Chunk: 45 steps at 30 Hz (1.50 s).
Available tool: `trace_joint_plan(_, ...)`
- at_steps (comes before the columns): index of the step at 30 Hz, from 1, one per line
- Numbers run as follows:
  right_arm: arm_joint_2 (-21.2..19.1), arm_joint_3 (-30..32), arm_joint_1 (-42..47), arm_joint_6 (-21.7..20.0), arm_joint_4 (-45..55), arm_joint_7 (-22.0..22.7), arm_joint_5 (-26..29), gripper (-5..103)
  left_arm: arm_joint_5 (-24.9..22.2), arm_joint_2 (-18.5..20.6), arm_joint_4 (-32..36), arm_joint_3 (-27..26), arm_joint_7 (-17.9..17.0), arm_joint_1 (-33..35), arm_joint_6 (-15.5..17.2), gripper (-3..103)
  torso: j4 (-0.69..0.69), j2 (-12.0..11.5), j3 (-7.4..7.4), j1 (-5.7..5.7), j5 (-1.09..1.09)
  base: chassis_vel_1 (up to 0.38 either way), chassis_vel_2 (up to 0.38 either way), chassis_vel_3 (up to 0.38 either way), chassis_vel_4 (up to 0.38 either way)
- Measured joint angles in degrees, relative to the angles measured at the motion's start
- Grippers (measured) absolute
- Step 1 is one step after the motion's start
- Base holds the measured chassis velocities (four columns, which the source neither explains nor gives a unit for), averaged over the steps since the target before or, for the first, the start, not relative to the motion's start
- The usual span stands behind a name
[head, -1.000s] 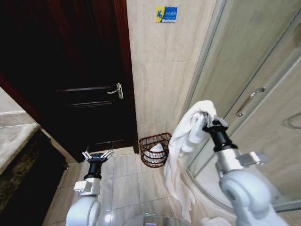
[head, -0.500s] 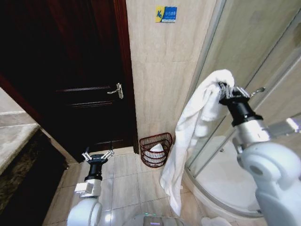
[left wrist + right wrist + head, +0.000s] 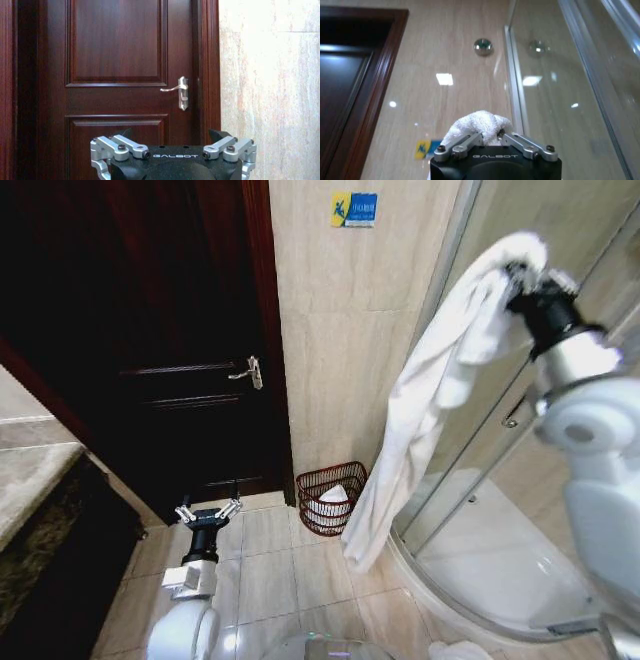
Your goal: Discard the used towel into the hamper.
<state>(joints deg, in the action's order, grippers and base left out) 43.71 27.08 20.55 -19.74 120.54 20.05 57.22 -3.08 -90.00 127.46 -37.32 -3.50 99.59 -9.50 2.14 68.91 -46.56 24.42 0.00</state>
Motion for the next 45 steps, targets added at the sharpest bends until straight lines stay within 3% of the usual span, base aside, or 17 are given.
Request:
trace_joint_plan(7,0.74,-8.90,-12.96,-2.25,-2.48,6.76,3.55,6,0.16,-0.35,-0.36,0.15,0.05,-0.10,-0.04,100,0.01,0.00,0.00,-0.01,-0.01,0.000,0.000,0.000,0.000)
trace_joint_plan(10,2.80,-14.85,-21.17,-3.08,-6.28,9.23,4.73,6,0.27,-0.48,-0.39,0.29,0.07,-0.08,-0.07,100,0.02,0.00,0.00,0.00,-0.01,0.000,0.000,0.000,0.000)
trace_joint_plan(12,3.35,-15.80,-22.75,-3.08,-7.25,9.26,4.72,6,0.27,-0.50,-0.37,0.32,0.07,-0.08,-0.07,100,0.01,0.00,0.00,-0.01,0.00,0.000,0.000,0.000,0.000)
trace_joint_plan(14,6.76,-20.49,-32.55,-3.14,-14.75,9.35,4.67,6,0.22,-0.62,0.20,0.22,0.07,0.08,-0.08,100,0.03,0.00,0.00,-0.01,-0.02,0.000,0.000,0.000,0.000)
trace_joint_plan(18,9.80,-24.02,-39.48,-3.13,-21.15,8.82,2.97,6,-0.03,-0.49,0.54,-0.19,0.04,0.28,-0.19,100,0.01,0.00,0.00,-0.01,0.01,0.000,0.000,0.000,0.000)
trace_joint_plan(20,10.42,-24.54,-40.62,-3.11,-22.37,8.57,2.45,6,-0.07,-0.46,0.64,-0.21,0.03,0.32,-0.21,100,0.01,0.00,0.00,-0.01,0.00,0.000,0.000,0.000,0.000)
trace_joint_plan(29,19.90,-29.77,-56.11,-0.82,-41.63,4.09,-3.98,6,-1.11,0.08,1.15,-0.52,-0.17,0.45,-0.32,100,0.02,0.01,0.00,-0.01,-0.01,0.000,0.000,0.000,0.000)
trace_joint_plan(40,24.22,-31.08,-60.72,0.13,-48.29,3.36,-5.20,6,-2.56,1.33,0.62,-0.99,-0.34,-0.10,-0.70,100,0.00,0.01,0.00,-0.01,0.02,0.000,0.000,0.000,0.000)
trace_joint_plan(45,28.05,-30.94,-63.74,1.06,-54.55,1.87,-7.55,6,-2.68,1.46,0.37,-0.63,-0.33,-0.33,-1.08,100,0.01,0.01,0.00,-0.01,-0.02,0.000,0.000,0.000,0.000)
